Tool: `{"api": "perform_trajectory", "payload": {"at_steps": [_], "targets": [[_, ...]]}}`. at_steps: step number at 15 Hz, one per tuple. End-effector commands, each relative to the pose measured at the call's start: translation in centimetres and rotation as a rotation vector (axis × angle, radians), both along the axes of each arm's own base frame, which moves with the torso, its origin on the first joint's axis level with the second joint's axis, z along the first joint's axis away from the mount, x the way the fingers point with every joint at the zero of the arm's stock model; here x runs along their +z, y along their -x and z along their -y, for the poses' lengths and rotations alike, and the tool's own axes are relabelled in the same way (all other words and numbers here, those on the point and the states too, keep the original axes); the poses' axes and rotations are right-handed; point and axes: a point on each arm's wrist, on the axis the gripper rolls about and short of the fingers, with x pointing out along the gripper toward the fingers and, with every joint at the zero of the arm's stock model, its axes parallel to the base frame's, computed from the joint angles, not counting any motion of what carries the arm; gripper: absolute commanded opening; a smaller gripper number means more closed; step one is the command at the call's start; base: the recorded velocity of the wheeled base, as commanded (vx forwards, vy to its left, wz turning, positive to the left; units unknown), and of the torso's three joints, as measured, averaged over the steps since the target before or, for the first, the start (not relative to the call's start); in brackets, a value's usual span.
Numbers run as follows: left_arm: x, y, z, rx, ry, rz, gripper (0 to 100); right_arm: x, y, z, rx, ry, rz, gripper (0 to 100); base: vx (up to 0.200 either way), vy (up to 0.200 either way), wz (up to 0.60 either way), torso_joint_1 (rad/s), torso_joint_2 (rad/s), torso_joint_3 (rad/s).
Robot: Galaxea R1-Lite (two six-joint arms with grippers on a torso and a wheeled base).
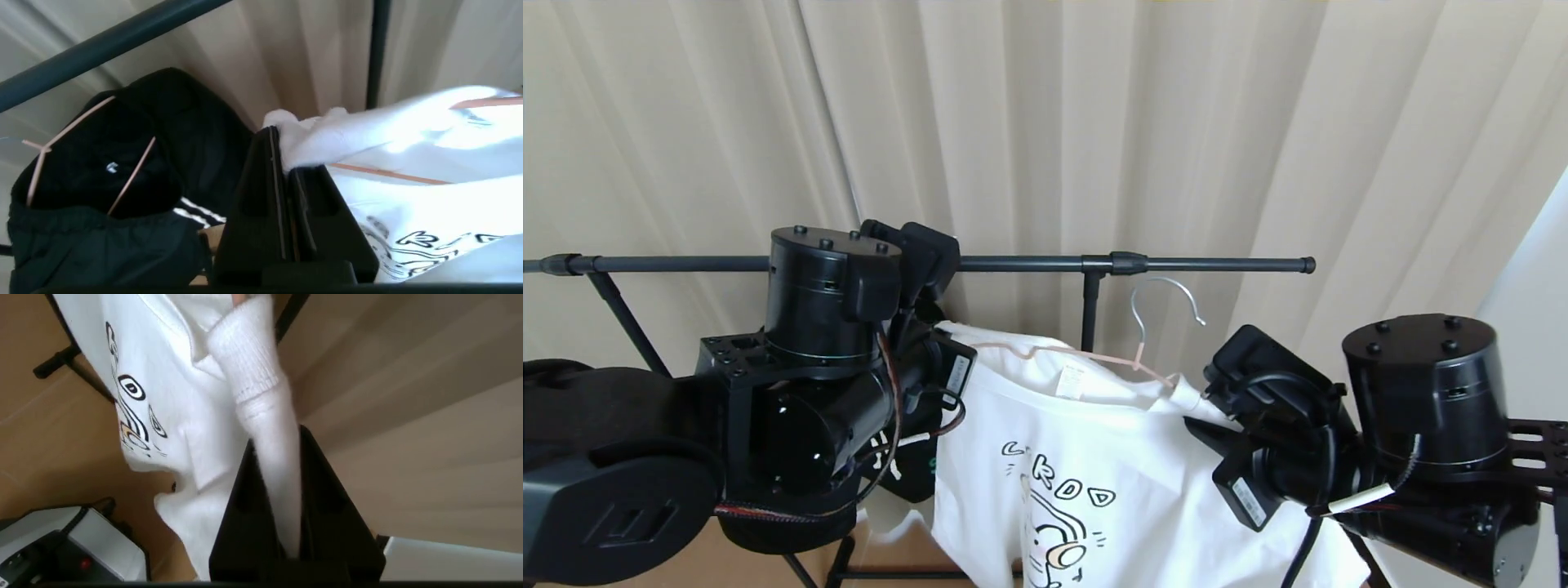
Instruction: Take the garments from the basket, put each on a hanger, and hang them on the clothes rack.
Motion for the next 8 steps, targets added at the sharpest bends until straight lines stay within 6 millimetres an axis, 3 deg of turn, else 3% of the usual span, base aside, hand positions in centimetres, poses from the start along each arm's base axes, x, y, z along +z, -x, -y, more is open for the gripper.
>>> {"api": "perform_trajectory", "payload": {"at_steps": [1, 8], "targets": [[-0.3, -0.3, -0.3, 0.014, -0.008, -0.007, 0, 1.7, 0.8, 0.8, 0.003, -0.047, 0.053, 0, 0.0, 0.0, 0.0, 0.0, 0.0, 0.0], [-0.5, 0.7, 1.5, -0.053, -0.009, -0.012, 0, 0.6, 1.4, 0.2, 0.043, -0.033, 0.02, 0, 0.0, 0.0, 0.0, 0.0, 0.0, 0.0]]}}
